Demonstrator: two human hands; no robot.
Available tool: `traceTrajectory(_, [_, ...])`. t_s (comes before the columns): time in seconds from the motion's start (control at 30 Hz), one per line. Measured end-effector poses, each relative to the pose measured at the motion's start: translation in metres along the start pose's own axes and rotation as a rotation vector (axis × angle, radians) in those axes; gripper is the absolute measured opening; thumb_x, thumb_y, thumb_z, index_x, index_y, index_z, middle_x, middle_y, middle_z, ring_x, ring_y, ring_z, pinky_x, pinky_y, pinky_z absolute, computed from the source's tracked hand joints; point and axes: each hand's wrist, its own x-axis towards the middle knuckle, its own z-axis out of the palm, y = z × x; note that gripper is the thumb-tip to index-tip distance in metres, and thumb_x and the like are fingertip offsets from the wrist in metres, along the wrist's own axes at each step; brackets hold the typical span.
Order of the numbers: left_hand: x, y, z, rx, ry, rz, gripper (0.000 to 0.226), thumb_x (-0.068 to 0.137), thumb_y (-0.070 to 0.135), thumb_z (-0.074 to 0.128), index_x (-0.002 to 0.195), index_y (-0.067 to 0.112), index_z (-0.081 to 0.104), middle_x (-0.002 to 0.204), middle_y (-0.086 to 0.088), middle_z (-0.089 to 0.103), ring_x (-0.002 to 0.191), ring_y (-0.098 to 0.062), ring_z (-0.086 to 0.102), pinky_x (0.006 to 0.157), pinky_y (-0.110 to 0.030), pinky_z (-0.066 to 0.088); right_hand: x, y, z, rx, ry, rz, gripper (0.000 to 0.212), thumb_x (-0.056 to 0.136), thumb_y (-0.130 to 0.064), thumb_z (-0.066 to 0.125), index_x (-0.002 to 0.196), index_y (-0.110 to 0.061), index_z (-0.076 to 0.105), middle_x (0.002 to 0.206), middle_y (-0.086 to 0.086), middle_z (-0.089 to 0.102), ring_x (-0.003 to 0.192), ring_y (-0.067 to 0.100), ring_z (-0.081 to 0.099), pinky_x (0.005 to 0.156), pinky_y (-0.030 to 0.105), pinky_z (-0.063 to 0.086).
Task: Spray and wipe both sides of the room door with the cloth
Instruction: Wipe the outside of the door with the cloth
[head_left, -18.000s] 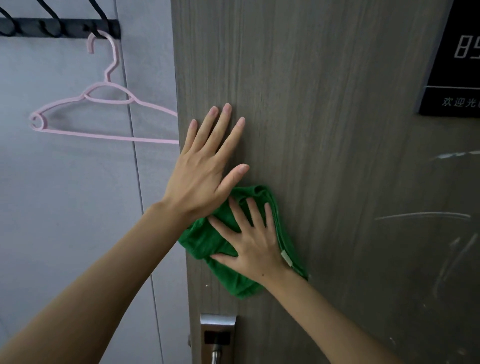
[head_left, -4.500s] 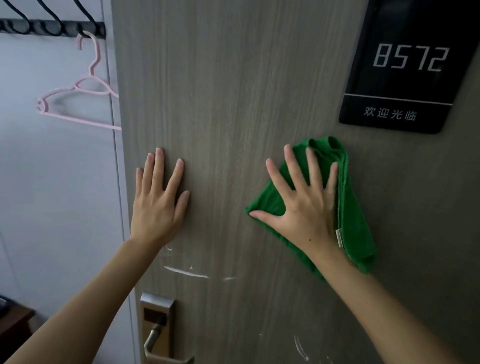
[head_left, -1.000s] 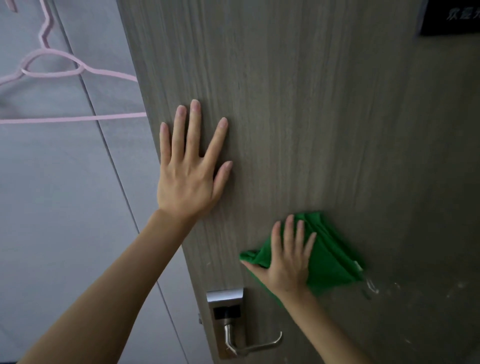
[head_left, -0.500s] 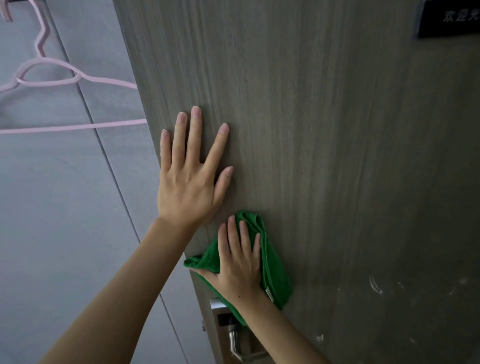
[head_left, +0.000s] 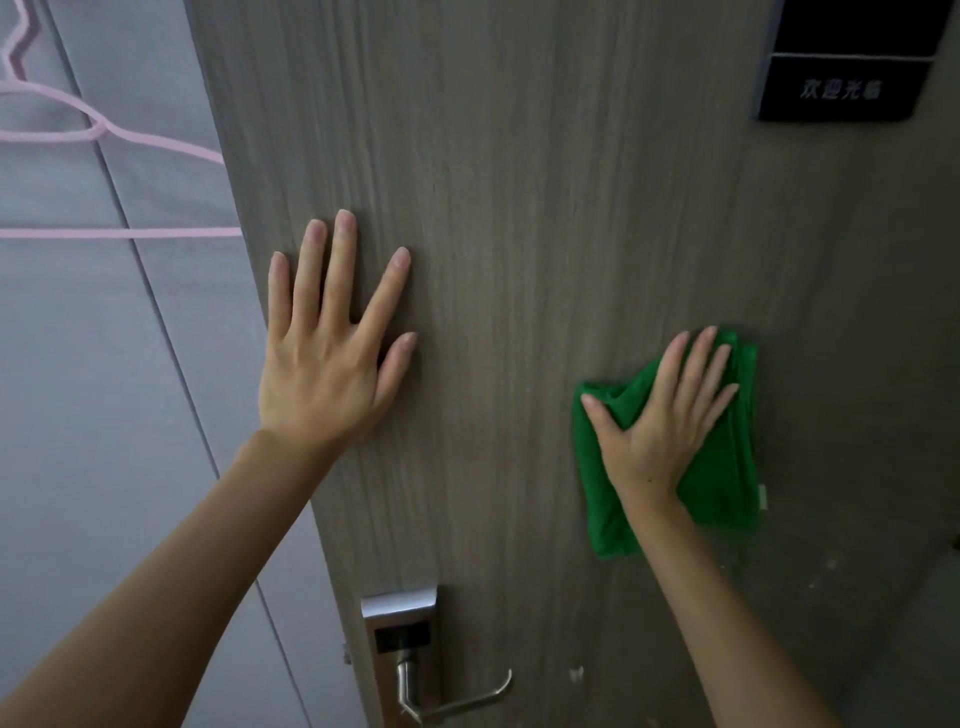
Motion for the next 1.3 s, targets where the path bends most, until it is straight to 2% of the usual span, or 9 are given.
traceTrajectory(0.2, [0.002, 0.004, -0.007, -0.003, -0.044, -0.023, 0.055, 0.103, 0.040, 0.036, 0.150, 0.013, 0.029, 0.153, -0.031, 0.022, 0.142, -0.046, 0.017, 0.117, -0.052, 0.005, 0.014, -0.002, -0.006, 0.025, -0.017, 0.024, 0.102, 0.084, -0.078, 0.035, 0.149, -0.002, 0.020, 0.155, 0.023, 0.020, 0.144, 0.038, 0.013, 0.115, 0.059, 0.009])
traceTrajectory(0.33, [0.000, 0.023, -0.019, -0.054, -0.093, -0.126, 0.056, 0.101, 0.040, 0.031, 0.149, 0.010, 0.030, 0.155, -0.031, 0.016, 0.143, -0.046, 0.013, 0.118, -0.044, -0.005, 0.016, 0.032, -0.009, 0.009, -0.074, -0.201, 0.112, 0.079, -0.082, 0.038, 0.151, -0.003, 0.004, 0.155, 0.022, 0.017, 0.147, 0.031, 0.005, 0.118, 0.051, 0.002])
traceTrajectory(0.43, [-0.013, 0.065, -0.018, -0.081, -0.140, -0.150, 0.056, 0.100, 0.039, 0.032, 0.149, 0.011, 0.028, 0.154, -0.031, 0.016, 0.143, -0.044, 0.013, 0.119, -0.043, -0.006, 0.027, 0.063, -0.012, 0.036, -0.093, -0.323, 0.121, 0.074, -0.085, 0.042, 0.152, -0.006, -0.007, 0.154, 0.021, 0.015, 0.148, 0.023, -0.005, 0.120, 0.044, -0.001])
traceTrajectory(0.57, [-0.030, 0.146, -0.004, -0.147, -0.212, -0.154, 0.054, 0.100, 0.040, 0.031, 0.147, 0.012, 0.030, 0.153, -0.030, 0.022, 0.143, -0.043, 0.017, 0.120, -0.044, 0.001, 0.053, 0.097, -0.018, 0.057, -0.135, -0.404, 0.122, 0.070, -0.084, 0.048, 0.146, 0.005, 0.016, 0.152, 0.025, 0.018, 0.147, 0.031, 0.006, 0.119, 0.042, 0.002])
traceTrajectory(0.7, [-0.035, 0.210, 0.003, -0.195, -0.229, -0.205, 0.055, 0.097, 0.036, 0.038, 0.147, 0.014, 0.029, 0.154, -0.026, 0.020, 0.144, -0.040, 0.017, 0.120, -0.046, 0.006, 0.075, 0.129, -0.028, 0.047, -0.146, -0.611, 0.110, 0.076, -0.081, 0.048, 0.147, 0.000, 0.023, 0.155, 0.018, 0.017, 0.144, 0.032, 0.016, 0.117, 0.045, 0.013])
traceTrajectory(0.87, [-0.040, 0.247, 0.004, -0.202, -0.259, -0.230, 0.056, 0.098, 0.035, 0.037, 0.148, 0.014, 0.026, 0.155, -0.025, 0.018, 0.145, -0.038, 0.016, 0.121, -0.046, 0.006, 0.094, 0.155, -0.041, -0.055, -0.203, -0.803, 0.102, 0.078, -0.079, 0.045, 0.151, -0.011, 0.022, 0.157, 0.006, 0.010, 0.146, 0.024, 0.016, 0.117, 0.051, -0.001])
traceTrajectory(1.0, [-0.052, 0.266, 0.019, -0.245, -0.221, -0.321, 0.055, 0.096, 0.030, 0.042, 0.146, 0.011, 0.030, 0.155, -0.027, 0.018, 0.144, -0.040, 0.017, 0.121, -0.044, 0.005, 0.083, 0.169, -0.032, -0.068, -0.176, -0.785, 0.102, 0.079, -0.080, 0.043, 0.150, -0.010, 0.023, 0.157, 0.011, 0.019, 0.145, 0.026, 0.016, 0.115, 0.055, -0.001])
traceTrajectory(1.17, [-0.107, 0.291, 0.049, -0.229, -0.124, -0.321, 0.055, 0.095, 0.031, 0.042, 0.145, 0.010, 0.032, 0.154, -0.028, 0.017, 0.144, -0.042, 0.013, 0.120, -0.046, 0.004, 0.050, 0.168, -0.014, -0.031, -0.036, -0.650, 0.105, 0.078, -0.083, 0.039, 0.148, -0.006, 0.028, 0.155, 0.017, 0.026, 0.144, 0.030, 0.020, 0.114, 0.057, 0.005])
traceTrajectory(1.3, [-0.168, 0.308, 0.071, -0.215, 0.005, -0.367, 0.055, 0.098, 0.034, 0.038, 0.147, 0.010, 0.029, 0.156, -0.028, 0.013, 0.146, -0.039, 0.008, 0.120, -0.048, 0.003, 0.019, 0.169, -0.004, -0.025, 0.029, -0.622, 0.107, 0.078, -0.084, 0.033, 0.150, -0.007, 0.023, 0.157, 0.016, 0.021, 0.146, 0.031, 0.017, 0.114, 0.058, 0.007])
